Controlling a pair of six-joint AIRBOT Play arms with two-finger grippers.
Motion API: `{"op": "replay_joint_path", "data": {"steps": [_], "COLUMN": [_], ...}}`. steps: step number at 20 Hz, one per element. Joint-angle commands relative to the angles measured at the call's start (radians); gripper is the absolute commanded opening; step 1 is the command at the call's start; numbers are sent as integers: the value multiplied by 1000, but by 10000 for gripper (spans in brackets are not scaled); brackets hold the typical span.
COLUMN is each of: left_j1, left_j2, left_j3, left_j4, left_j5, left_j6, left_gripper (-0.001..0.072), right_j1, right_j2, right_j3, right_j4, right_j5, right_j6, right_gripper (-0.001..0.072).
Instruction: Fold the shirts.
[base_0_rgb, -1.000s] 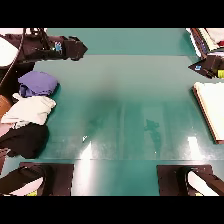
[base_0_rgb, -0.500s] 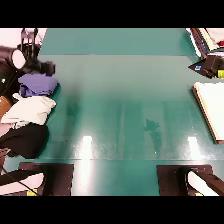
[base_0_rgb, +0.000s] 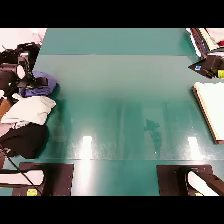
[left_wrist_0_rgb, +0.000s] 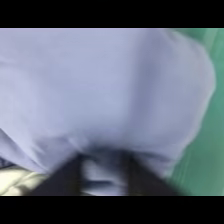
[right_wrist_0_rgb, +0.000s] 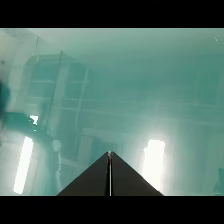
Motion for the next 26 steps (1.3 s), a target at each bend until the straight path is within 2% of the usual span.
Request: {"op": "replay_joint_path", "data": {"steps": [1,5,9,11,14,19,23,24,25,26], "left_j1": [8,8,-15,-108,-319,-661,-908,-948,-973,-977], "left_j2": [39,184,416,510,567,424,223,169,126,97], "left_j3": [52,208,441,538,593,565,446,429,425,425], "left_j4": [-2,-16,-124,-126,-127,-148,-309,-338,-336,-321], "left_j5": [-18,-90,-130,-138,-164,-316,-277,-266,-267,-277], "left_j6": [-1,26,89,123,126,23,18,29,36,59], "left_gripper": [34,24,23,22,21,22,35,333,669,712], "right_j1": [0,0,0,0,0,0,0,0,0,0], "right_j2": [0,2,1,0,0,2,1,2,2,2], "right_j3": [0,11,153,233,325,391,390,390,390,390], "right_j4": [1,11,8,6,6,6,6,6,6,6], "right_j5": [-1,-4,-40,-66,-71,-46,5,13,18,25], "right_j6": [1,0,0,0,0,0,0,0,0,0], "right_gripper": [15,15,15,15,15,15,15,15,15,15]}}
